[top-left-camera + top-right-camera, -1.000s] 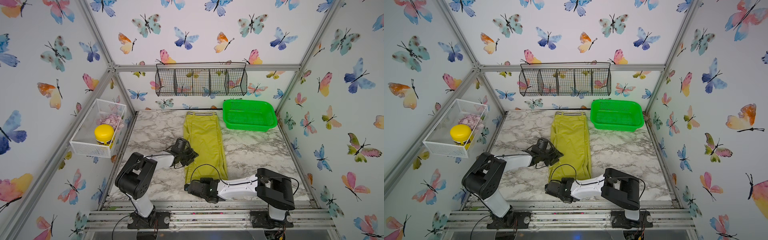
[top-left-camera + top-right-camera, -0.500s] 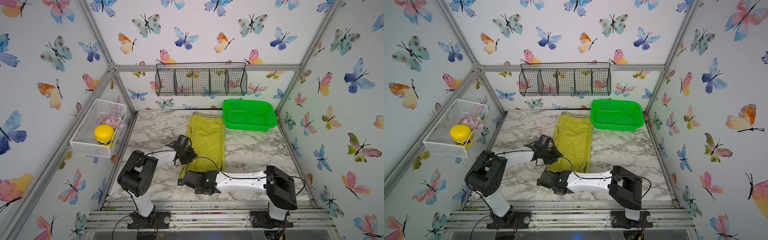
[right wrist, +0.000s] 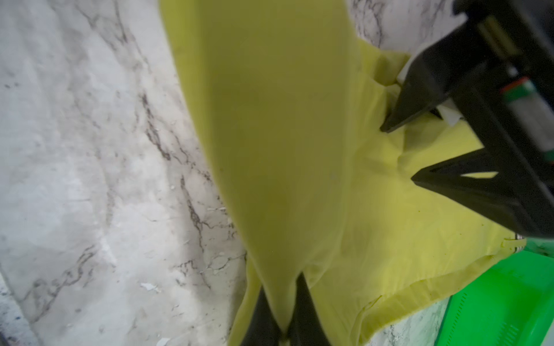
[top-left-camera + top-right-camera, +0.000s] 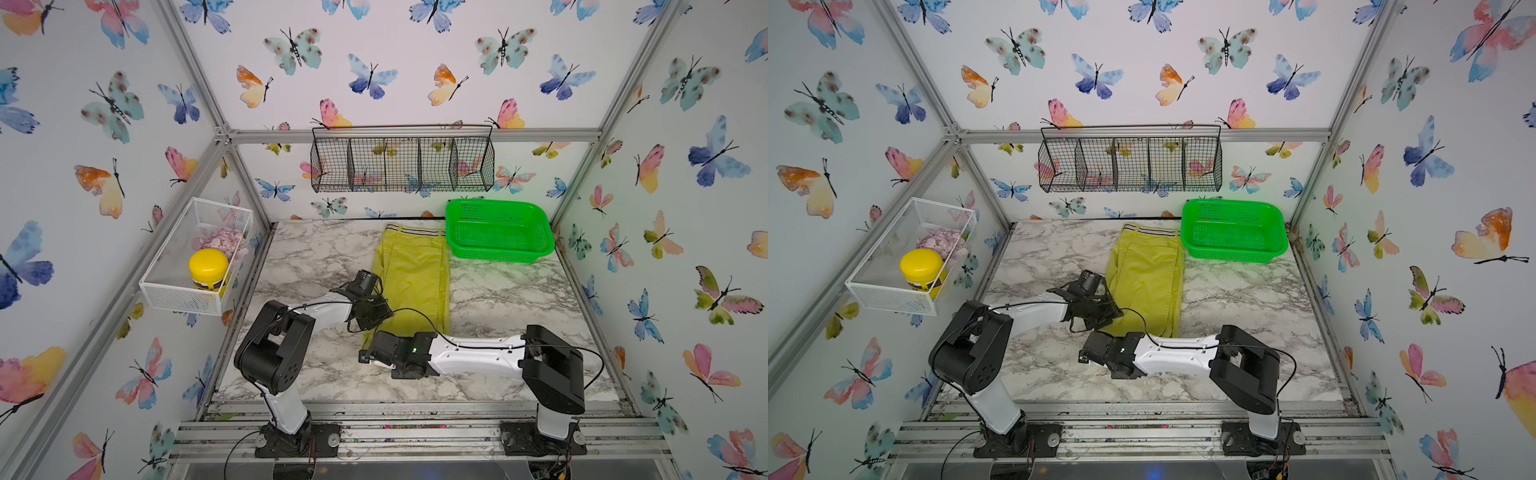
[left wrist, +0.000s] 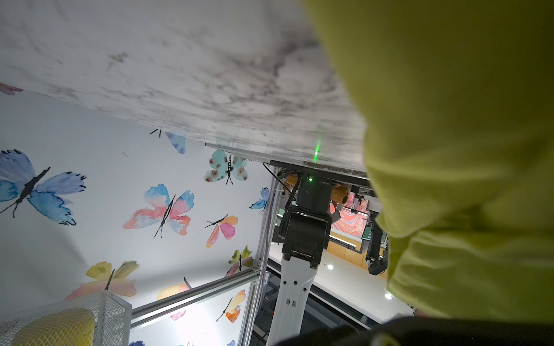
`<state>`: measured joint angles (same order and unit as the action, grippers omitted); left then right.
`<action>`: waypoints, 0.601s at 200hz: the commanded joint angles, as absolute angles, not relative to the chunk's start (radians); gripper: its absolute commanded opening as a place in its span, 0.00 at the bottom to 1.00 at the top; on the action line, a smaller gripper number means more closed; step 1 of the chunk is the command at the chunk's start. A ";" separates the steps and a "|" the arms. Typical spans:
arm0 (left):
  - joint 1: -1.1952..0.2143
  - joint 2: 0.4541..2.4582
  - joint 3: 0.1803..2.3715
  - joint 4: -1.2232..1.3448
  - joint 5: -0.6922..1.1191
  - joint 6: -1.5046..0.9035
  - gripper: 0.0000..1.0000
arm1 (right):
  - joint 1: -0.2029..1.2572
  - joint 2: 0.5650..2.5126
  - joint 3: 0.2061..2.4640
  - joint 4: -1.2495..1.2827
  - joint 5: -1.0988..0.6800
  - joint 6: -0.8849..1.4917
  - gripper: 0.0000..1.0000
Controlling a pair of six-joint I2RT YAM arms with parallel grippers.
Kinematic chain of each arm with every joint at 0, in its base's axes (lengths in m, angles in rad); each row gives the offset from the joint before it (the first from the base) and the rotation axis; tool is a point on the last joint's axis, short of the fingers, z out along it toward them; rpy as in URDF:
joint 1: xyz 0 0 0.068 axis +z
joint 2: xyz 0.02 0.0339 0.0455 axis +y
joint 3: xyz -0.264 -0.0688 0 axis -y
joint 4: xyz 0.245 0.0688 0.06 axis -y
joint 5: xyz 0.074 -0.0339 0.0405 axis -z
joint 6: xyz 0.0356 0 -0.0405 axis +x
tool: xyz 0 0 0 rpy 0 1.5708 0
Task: Roll up the long pants
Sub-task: Roll the long pant at the center of the board.
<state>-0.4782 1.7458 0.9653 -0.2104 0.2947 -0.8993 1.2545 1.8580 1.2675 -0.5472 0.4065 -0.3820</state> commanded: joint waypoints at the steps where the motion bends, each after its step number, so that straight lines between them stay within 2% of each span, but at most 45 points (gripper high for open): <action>1: -0.472 1.794 0.947 -0.355 0.256 -0.873 0.45 | 1.211 1.885 1.328 -0.544 0.372 -0.403 0.04; 90: -0.470 1.899 1.044 -0.385 0.310 -0.810 0.44 | 1.105 1.995 1.410 -0.500 0.380 -0.452 0.04; 120: -0.416 1.840 1.018 -0.302 0.366 -0.836 0.43 | 1.079 2.021 1.396 -0.472 0.357 -0.447 0.06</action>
<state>-0.4648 1.8168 1.0737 -0.2924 0.3164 -0.8265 1.1049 1.9888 1.3907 -0.4957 0.3809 -0.4400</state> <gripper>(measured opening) 0.459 0.062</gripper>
